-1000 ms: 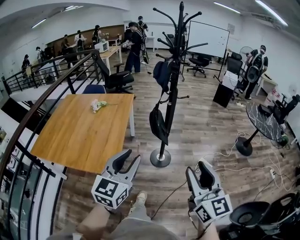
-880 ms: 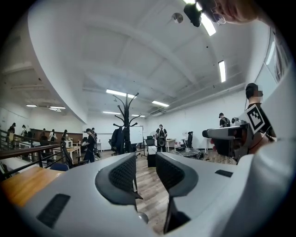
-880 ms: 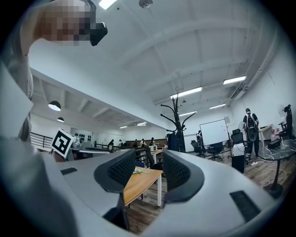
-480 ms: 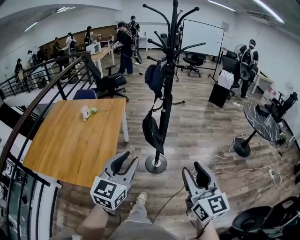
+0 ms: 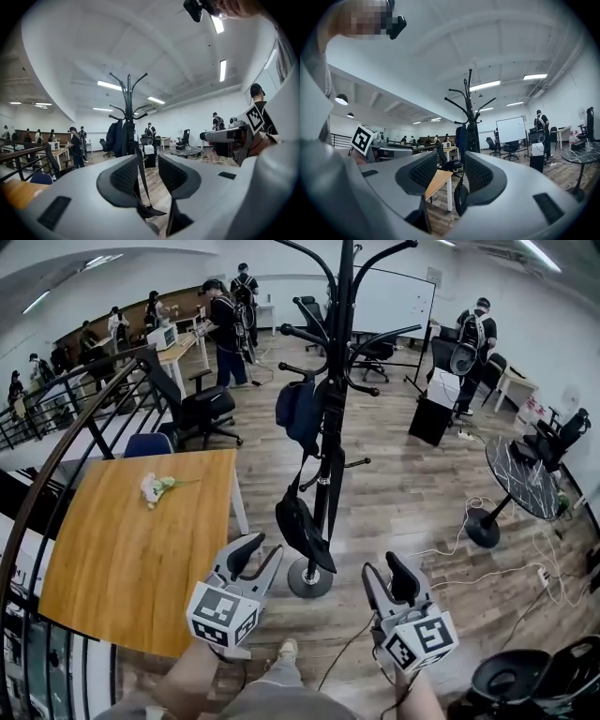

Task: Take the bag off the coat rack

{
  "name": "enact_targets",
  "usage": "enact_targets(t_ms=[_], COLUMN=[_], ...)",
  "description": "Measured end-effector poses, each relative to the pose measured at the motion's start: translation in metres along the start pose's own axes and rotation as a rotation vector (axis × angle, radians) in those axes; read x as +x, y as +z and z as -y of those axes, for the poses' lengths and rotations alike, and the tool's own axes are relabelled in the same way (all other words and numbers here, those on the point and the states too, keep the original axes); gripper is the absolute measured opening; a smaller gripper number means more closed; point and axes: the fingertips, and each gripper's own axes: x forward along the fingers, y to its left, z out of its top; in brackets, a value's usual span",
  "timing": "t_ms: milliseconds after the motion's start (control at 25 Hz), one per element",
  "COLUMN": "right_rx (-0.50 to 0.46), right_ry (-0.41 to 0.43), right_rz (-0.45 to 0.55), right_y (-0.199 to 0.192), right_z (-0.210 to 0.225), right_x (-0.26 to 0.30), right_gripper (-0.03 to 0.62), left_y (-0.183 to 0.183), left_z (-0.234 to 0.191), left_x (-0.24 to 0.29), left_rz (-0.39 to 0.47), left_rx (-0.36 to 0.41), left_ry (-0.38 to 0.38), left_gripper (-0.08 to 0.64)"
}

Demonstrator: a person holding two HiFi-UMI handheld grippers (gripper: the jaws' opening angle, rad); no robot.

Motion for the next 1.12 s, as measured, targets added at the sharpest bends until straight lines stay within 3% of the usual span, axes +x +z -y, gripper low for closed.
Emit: enact_targets(t_ms=[600,880,1120], right_rx=[-0.078,-0.056,-0.023], right_ry=[-0.045,-0.038,0.011], right_rz=[-0.011,-0.053,-0.095], right_y=[0.022,0.006,-0.022], right_z=[0.068,0.098,0.118], right_x=[0.183,0.245,0.283], right_gripper=[0.193,0.21,0.221], left_y=[0.016,-0.013,-0.05], left_z=[-0.103,-0.112,-0.121], left_x=[0.178,0.241,0.281], left_rz=[0.012,-0.059,-0.133], left_rx=[0.047,0.032,-0.005], left_ry=[-0.12,-0.165,-0.131], left_gripper=[0.173,0.196,0.204])
